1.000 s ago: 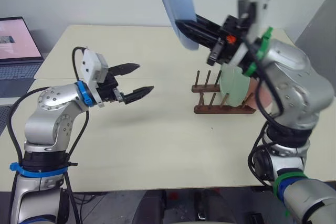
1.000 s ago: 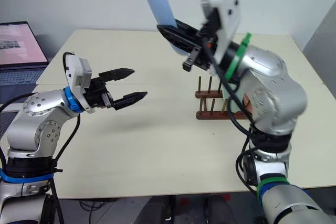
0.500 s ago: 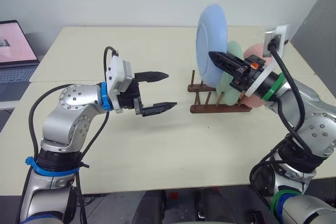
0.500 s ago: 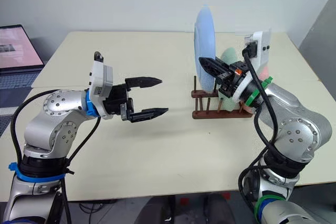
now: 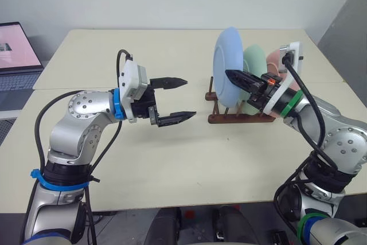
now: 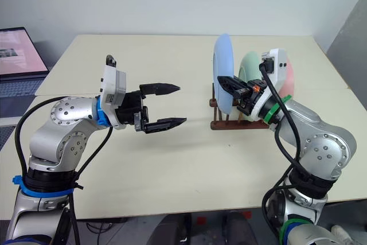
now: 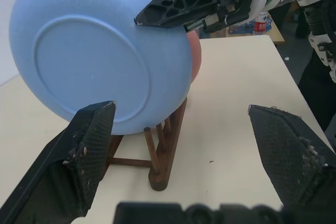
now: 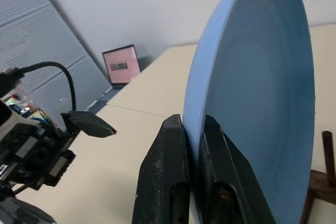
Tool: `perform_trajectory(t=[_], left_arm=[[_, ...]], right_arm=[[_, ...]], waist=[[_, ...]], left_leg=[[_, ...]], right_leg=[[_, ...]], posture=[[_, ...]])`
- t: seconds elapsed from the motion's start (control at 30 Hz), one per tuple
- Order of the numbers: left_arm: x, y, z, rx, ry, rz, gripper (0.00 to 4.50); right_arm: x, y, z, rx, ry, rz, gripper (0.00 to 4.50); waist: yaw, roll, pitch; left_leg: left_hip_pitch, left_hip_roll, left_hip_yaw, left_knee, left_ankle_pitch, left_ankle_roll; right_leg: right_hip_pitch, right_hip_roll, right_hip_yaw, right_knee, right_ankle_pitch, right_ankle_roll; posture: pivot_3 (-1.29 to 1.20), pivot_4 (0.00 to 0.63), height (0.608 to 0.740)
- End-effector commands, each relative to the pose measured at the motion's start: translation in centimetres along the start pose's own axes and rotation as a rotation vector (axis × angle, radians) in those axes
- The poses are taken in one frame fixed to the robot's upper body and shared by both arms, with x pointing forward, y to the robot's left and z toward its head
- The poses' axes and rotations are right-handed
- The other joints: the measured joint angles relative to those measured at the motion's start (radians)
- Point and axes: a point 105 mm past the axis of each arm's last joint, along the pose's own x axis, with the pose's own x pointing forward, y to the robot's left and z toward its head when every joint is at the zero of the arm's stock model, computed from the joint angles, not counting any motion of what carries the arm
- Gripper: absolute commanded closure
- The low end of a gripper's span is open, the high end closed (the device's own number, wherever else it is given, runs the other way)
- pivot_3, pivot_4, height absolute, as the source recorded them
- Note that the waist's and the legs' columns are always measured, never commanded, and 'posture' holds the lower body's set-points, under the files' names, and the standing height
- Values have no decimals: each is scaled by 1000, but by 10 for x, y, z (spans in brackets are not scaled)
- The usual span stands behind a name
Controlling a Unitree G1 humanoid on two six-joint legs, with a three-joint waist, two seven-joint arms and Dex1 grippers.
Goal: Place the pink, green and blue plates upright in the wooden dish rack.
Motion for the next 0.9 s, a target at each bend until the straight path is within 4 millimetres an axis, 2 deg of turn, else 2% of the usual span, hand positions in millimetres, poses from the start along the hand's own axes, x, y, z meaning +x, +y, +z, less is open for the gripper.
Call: perform_trajectory(t=[0.03, 0.13, 0.23, 0.37, 0.57, 0.73, 0.9], left_arm=[[5, -2, 8, 44, -19, -18, 91], [5, -2, 8, 45, -20, -15, 91], [5, -2, 8, 47, -19, -12, 73], [5, 0, 7, 47, -17, -3, 73], [4, 2, 7, 49, -17, 12, 73], [-1, 7, 5, 57, 8, 45, 73], [-32, 13, -7, 74, 141, 94, 73]], right_arm=[[2, 2, 4, -6, -16, 2, 4500], [3, 4, 7, -17, -17, 10, 4500], [3, 6, 11, -51, -21, 6, 3661], [-1, 8, 17, -149, -18, -1, 2240], [-8, 8, 38, -368, -54, -38, 88], [-19, 7, 60, -468, -69, -11, 31], [-49, -5, 71, -632, 79, 45, 31]], waist=[[0, 0, 0], [0, 0, 0], [0, 0, 0], [0, 0, 0], [1, 0, 0], [2, 0, 0], [5, 0, 0]], left_leg=[[0, 0, 0, 0, 0, 0], [0, 0, 0, 0, 0, 0], [0, 0, 0, 0, 0, 0], [0, 0, 0, 0, 0, 0], [0, 0, 0, 0, 0, 0], [0, 0, 0, 1, 0, 0], [-1, 0, 1, 2, 0, 0]], right_leg=[[0, 0, 0, 0, 0, 0], [0, 0, 0, 0, 0, 0], [0, 0, 0, 0, 0, 0], [0, 0, 0, 0, 0, 0], [0, 0, 0, 0, -1, 1], [0, 0, 0, 0, -1, 2], [1, 0, 0, -2, -1, 2]], posture=[[0, 150, 740], [0, 150, 740], [0, 150, 740], [0, 150, 740], [0, 150, 740], [0, 150, 740], [0, 150, 740]])
